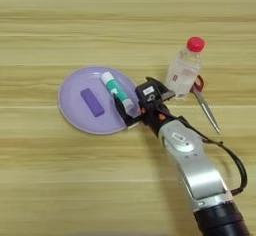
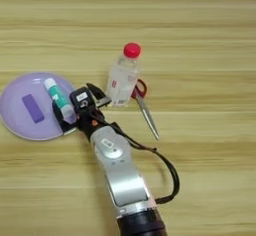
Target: Move the objects on the table
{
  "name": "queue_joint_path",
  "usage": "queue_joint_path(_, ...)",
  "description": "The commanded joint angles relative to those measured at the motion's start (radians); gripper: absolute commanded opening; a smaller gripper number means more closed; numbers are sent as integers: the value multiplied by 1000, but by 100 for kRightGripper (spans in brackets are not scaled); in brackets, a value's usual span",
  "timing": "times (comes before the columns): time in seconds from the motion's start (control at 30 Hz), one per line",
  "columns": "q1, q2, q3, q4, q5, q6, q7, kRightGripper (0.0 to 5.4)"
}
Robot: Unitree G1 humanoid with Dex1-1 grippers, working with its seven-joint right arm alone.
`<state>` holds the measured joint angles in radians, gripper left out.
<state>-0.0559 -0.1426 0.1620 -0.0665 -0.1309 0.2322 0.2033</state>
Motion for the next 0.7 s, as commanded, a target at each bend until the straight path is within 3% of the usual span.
queue_joint_path(0.03,-73,-1,-7,-9,-8,-22,-11,537)
queue_joint_path(0.33,-83,-10,27,-2,-56,-38,-5,537)
queue_joint_path(0.7,-79,7,65,-12,-54,-48,19,537)
